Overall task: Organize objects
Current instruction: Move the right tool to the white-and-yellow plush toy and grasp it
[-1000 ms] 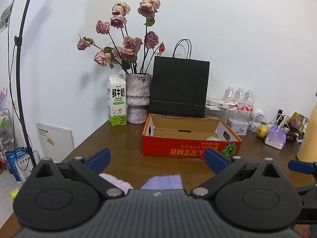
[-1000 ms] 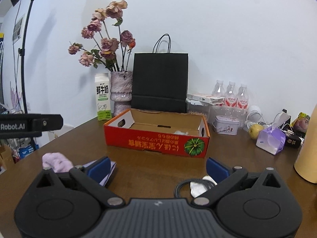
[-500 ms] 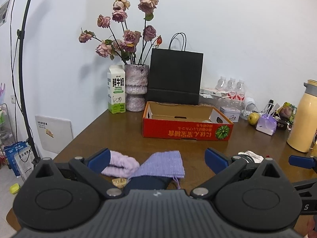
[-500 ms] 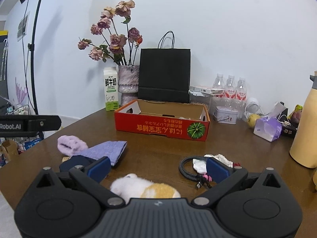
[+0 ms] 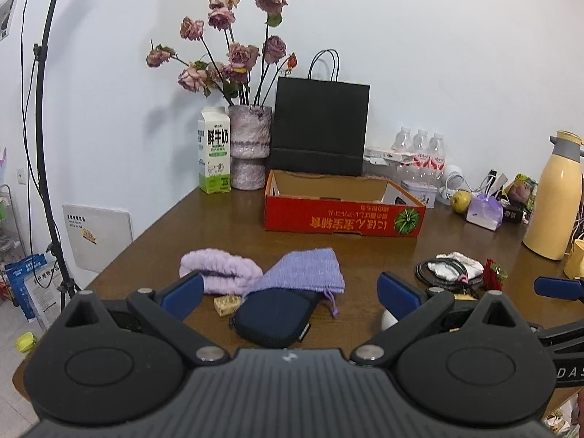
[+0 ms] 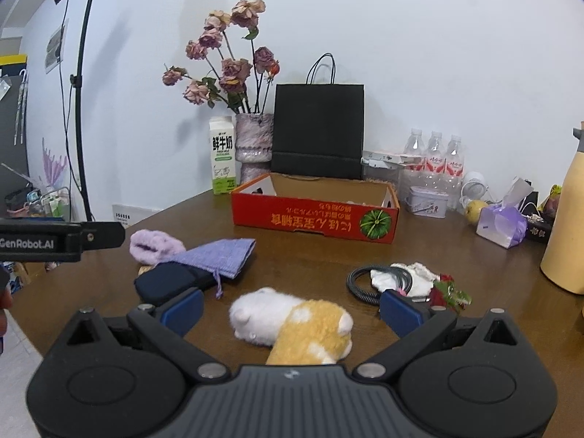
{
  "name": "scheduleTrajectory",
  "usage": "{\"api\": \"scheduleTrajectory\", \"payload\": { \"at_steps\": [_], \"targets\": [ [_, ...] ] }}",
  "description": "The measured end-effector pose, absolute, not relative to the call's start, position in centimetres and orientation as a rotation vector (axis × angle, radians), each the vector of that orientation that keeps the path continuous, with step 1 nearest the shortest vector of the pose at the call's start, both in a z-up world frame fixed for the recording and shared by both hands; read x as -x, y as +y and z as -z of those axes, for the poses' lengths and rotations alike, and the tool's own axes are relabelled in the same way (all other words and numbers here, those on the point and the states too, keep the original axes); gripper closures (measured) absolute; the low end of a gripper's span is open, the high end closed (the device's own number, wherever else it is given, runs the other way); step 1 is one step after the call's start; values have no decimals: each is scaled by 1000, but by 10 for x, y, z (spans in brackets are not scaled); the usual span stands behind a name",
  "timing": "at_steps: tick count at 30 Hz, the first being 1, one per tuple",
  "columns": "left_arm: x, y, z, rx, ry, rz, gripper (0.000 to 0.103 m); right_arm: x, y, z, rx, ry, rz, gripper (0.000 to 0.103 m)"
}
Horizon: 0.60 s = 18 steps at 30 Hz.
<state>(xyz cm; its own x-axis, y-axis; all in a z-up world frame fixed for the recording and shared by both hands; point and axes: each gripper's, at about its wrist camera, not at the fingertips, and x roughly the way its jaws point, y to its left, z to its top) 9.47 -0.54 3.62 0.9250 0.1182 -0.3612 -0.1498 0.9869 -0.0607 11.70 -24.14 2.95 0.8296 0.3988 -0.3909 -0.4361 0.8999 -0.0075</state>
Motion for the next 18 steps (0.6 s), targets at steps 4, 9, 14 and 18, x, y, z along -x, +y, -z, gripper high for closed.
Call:
{"api": "scheduleTrajectory", "payload": {
  "at_steps": [4,9,14,18],
  "targets": [
    [-91,-5,-28,91,377,-127,0,-111,-242,-22,103,405,-442,0],
    [-87,-6,-19,86,393,-117,0,-110,-244,-10,95,437,-442,0],
    [-93,-2,-9,97,417,-115,0,-119,-246,3,77,478,-434,0],
    [-99,0,-3,101,435,-119,0,-131,-245,13,59,512,-431,0]
  ]
}}
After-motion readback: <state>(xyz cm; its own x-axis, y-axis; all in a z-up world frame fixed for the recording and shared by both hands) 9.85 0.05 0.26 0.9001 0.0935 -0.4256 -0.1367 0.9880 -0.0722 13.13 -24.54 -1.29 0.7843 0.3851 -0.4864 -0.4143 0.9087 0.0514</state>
